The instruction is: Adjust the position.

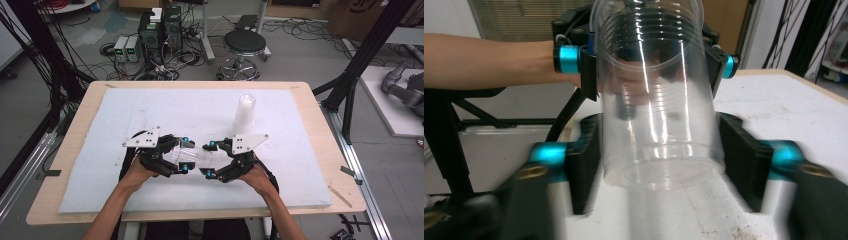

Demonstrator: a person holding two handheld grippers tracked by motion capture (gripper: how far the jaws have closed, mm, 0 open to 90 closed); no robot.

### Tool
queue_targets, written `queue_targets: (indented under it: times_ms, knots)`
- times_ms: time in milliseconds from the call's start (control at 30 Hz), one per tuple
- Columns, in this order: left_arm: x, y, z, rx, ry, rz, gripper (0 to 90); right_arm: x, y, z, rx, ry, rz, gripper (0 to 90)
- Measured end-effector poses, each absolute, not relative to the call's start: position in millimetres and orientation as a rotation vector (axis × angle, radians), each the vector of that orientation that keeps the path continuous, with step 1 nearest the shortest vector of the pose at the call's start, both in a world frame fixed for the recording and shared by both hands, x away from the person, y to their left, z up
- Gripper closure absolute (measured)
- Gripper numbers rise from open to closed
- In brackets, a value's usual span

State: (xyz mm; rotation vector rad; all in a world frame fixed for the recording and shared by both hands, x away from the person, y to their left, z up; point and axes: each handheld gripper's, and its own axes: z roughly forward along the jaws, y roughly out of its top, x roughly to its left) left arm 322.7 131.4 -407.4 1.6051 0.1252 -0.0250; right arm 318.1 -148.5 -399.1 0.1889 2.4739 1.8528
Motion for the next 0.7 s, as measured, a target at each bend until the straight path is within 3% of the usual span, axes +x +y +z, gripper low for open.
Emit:
queue_targets:
  times_ms: [333,700]
  knots:
    - [326,135,-403,1.705,0.153,0.014,31.0,311,-152,-408,0.277,2.472,1.74,11.6]
    - [362,130,-385,2.09,0.206,0.083,31.0,307,-198,-430,0.642,2.332,1.55,11.7]
